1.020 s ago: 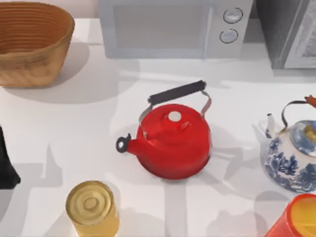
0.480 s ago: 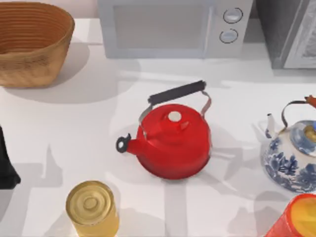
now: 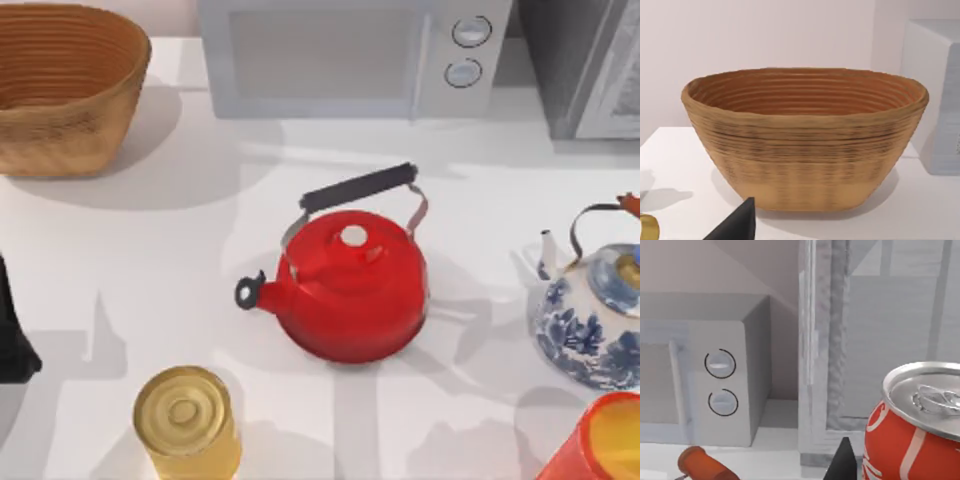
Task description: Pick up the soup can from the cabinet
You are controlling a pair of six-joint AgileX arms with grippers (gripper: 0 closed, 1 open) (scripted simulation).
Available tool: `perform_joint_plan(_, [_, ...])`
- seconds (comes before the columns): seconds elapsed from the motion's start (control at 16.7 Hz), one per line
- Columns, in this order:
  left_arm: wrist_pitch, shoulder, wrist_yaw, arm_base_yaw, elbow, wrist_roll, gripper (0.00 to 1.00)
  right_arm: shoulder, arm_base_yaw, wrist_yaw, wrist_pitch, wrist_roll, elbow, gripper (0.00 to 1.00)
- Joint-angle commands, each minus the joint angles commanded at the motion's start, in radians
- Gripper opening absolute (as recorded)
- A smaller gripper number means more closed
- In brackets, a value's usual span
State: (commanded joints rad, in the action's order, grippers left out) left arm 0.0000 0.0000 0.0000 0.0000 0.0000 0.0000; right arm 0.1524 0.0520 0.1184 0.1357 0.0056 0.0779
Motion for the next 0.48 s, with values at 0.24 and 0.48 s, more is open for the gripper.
perform_joint_plan(0.24, [0.0, 0.0, 0.0, 0.0, 0.0, 0.0, 1.0, 0.166, 0.048, 0.113, 0.137, 0.007, 0.077, 0.0])
perform_joint_plan(0.48, [0.0, 0.0, 0.0, 0.0, 0.0, 0.0, 1.0, 0.342, 0.093, 0.222, 0.269, 0.018, 0.151, 0.0])
